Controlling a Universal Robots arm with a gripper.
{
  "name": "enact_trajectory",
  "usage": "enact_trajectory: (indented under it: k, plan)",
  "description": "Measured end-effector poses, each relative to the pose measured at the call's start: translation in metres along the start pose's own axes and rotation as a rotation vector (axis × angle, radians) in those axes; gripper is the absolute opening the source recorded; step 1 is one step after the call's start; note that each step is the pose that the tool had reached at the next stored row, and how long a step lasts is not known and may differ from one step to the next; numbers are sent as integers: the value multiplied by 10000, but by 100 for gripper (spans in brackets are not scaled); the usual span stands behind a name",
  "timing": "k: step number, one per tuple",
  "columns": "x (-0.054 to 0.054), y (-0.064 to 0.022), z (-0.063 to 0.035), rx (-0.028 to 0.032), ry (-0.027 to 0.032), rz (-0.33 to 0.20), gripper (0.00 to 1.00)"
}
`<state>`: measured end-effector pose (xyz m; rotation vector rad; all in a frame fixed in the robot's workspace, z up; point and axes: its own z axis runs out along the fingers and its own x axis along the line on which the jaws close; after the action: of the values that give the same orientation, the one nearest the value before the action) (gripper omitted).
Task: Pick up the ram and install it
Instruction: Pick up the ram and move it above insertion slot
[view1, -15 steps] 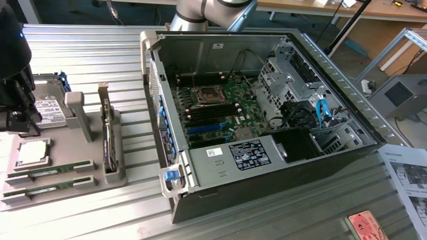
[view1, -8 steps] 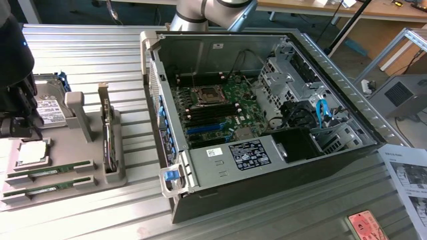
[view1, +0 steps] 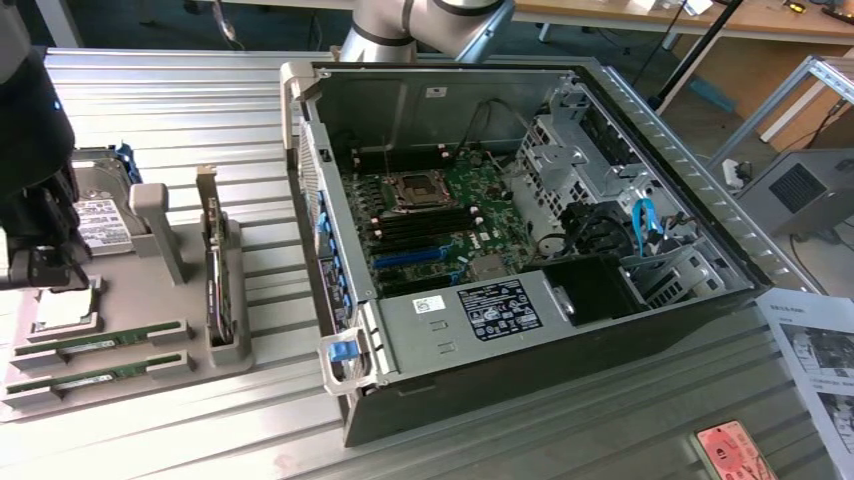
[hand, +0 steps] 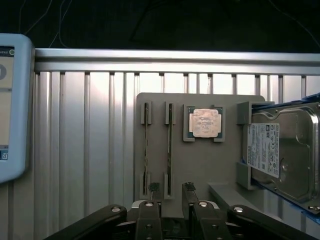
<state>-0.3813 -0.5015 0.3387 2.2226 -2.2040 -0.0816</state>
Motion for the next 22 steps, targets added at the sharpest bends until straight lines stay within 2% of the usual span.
enact_trajectory:
  k: [22]
  plan:
    - [84, -9, 227, -1, 1, 0, 31]
